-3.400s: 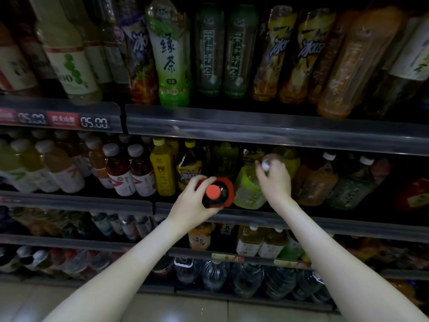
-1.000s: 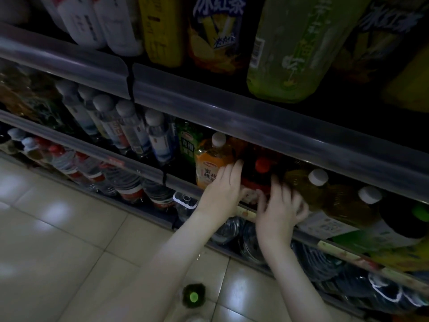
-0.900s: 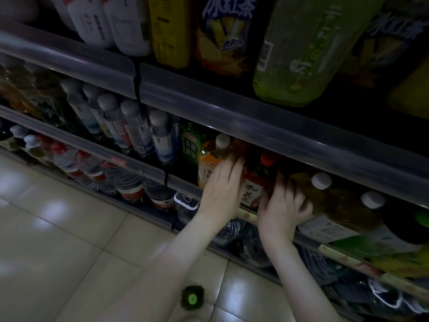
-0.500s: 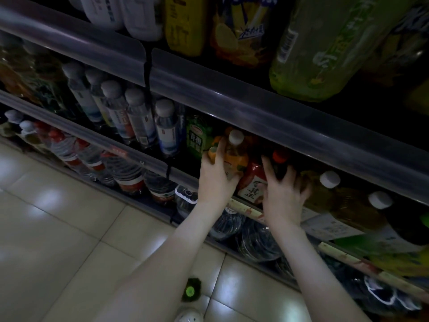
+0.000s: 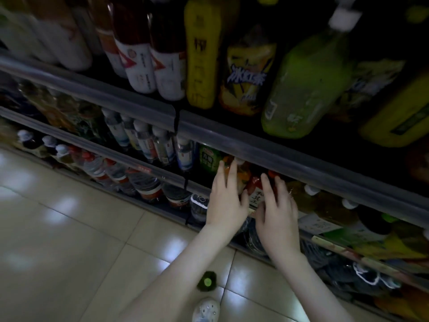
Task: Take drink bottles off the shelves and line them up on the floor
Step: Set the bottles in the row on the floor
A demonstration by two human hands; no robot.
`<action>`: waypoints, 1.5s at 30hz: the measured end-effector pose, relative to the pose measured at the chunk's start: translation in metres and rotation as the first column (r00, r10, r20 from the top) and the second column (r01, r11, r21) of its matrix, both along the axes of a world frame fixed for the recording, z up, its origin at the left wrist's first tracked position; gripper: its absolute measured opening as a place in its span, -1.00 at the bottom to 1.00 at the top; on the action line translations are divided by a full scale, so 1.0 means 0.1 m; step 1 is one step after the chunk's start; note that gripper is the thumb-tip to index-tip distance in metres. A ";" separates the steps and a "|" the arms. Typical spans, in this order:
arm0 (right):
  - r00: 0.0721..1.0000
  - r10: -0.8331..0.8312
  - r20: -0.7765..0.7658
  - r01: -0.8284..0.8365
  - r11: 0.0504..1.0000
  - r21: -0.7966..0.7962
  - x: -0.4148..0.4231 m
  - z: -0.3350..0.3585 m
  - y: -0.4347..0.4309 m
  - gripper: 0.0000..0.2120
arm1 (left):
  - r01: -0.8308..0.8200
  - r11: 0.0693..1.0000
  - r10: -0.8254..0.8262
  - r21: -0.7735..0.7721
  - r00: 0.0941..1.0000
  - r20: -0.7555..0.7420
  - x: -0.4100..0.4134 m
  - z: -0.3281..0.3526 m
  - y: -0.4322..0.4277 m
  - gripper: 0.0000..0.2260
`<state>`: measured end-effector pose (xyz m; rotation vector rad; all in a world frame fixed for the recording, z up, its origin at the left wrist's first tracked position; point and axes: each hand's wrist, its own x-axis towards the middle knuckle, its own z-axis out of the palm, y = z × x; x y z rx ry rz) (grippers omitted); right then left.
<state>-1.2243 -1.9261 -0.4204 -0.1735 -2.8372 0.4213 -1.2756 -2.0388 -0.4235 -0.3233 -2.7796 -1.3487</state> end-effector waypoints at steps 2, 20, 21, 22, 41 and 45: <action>0.996 0.024 -0.082 -0.033 0.993 -0.112 0.04 0.40 -0.06 -0.35 | 0.006 1.000 -0.004 0.017 0.994 -0.107 0.06 0.40 -0.09 -0.44; 0.986 -0.119 0.114 0.112 0.991 0.069 -0.82 2.17 0.26 -0.12 | 0.119 0.922 -0.217 -0.367 0.947 -0.237 -1.08 2.03 -0.18 -0.31; 0.984 -0.091 0.155 0.088 0.996 0.027 -0.87 2.12 0.29 -0.09 | 0.153 0.916 -0.242 -0.371 0.949 -0.205 -1.15 2.00 -0.17 -0.30; 0.985 -0.071 0.159 0.074 0.997 -0.012 -0.90 2.08 0.30 -0.06 | 0.175 0.913 -0.260 -0.369 0.945 -0.195 -1.20 1.96 -0.16 -0.30; 0.984 -0.122 -0.132 0.115 0.992 -0.061 -1.05 2.38 -0.29 -0.39 | 0.231 0.895 -0.349 -0.382 0.896 -0.274 -0.72 1.71 -0.45 -0.22; 0.983 0.174 0.055 -0.153 0.949 -0.276 -1.19 2.50 -0.41 -0.48 | 0.276 0.880 -0.375 -0.386 0.903 -0.210 -0.64 1.72 -0.68 -0.27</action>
